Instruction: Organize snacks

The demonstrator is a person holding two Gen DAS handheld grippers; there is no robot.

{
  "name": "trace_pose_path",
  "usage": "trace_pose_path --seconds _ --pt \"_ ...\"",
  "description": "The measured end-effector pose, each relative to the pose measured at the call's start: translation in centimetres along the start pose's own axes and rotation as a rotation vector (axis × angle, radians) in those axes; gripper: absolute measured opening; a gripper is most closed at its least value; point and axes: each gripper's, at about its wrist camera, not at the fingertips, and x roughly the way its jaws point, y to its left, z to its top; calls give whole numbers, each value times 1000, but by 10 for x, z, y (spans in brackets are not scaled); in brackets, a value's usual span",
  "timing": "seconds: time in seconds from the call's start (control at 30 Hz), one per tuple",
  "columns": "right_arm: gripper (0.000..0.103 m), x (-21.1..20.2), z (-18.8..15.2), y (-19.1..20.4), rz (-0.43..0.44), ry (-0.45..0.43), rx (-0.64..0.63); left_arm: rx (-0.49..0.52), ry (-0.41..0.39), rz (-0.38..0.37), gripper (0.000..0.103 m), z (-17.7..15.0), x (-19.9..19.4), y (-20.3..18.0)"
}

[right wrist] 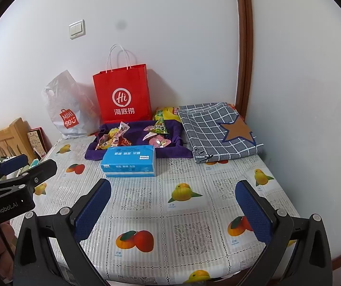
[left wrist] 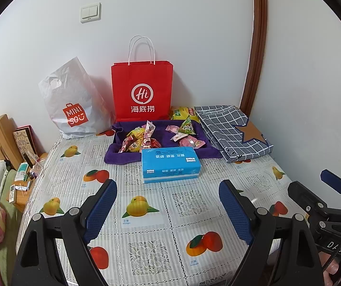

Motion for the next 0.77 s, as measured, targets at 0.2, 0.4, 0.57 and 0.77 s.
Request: trace_pose_path --seconds 0.2,0.4,0.57,0.77 --pt "102 -1 -1 1 3 0 -2 -3 4 -1 87 -1 1 0" --pt "102 -1 -1 1 5 0 -1 -4 5 1 87 -1 1 1" --pt "102 -2 -1 2 7 -1 0 -5 4 1 87 -1 2 1" --pt "102 -2 -1 3 9 -5 -1 -11 1 6 90 -3 2 3"
